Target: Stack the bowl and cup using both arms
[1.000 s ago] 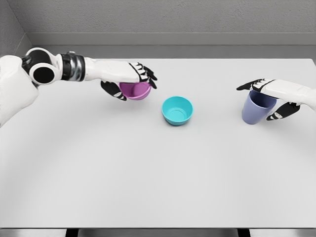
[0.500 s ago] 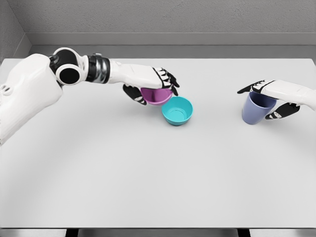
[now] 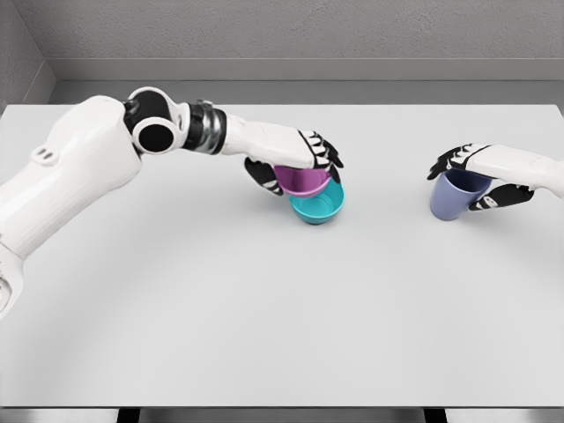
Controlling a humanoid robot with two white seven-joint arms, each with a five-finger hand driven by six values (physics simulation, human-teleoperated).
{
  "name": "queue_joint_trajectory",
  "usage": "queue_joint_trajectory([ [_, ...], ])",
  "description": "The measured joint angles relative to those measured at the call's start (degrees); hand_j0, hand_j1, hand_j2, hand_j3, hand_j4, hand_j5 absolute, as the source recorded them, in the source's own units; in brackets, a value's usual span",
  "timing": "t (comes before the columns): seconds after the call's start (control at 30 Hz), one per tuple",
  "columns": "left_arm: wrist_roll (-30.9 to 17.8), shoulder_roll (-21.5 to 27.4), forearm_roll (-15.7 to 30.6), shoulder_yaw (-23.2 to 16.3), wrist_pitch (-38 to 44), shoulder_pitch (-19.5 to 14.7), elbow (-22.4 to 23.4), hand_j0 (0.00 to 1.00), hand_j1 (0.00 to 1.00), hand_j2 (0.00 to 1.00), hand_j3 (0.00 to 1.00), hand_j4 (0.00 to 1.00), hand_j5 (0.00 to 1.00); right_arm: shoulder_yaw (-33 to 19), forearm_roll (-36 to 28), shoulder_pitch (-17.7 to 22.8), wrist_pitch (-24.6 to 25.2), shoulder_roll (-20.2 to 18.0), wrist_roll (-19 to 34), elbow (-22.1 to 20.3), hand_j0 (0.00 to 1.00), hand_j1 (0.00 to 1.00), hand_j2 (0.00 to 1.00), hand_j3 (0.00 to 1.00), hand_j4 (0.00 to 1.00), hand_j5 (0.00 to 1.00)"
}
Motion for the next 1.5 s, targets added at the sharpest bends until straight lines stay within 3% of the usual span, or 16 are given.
queue_joint_trajectory([
  [1.23,0.0,-2.2,-0.4,-1.2,0.0,0.6,1.4,0.79,0.79,0.79,0.79,0.79,0.79,0.0,0.1,-3.4,-0.1,-0.1,0.0,-1.2,0.73,0.73,0.73,0.73,0.73,0.73],
  [1.3,0.0,-2.3,-0.4,-1.2,0.0,0.6,1.4,0.83,0.83,0.83,0.83,0.83,0.83,0.0,0.0,-3.4,-0.1,-0.1,0.0,-1.5,0.73,0.73,0.73,0.73,0.73,0.73],
  [1.37,0.0,-2.3,-0.4,-1.2,0.0,0.7,1.4,0.98,0.98,0.98,0.98,0.98,0.98,0.0,0.0,-3.4,-0.1,-0.1,0.0,-1.7,0.73,0.73,0.73,0.73,0.73,0.73],
  [1.5,0.0,-2.3,-0.3,-1.1,0.0,0.7,1.4,1.00,1.00,1.00,1.00,1.00,1.00,-0.1,-0.1,-3.9,-0.1,-0.1,0.0,-1.9,0.73,0.73,0.73,0.73,0.73,0.73],
])
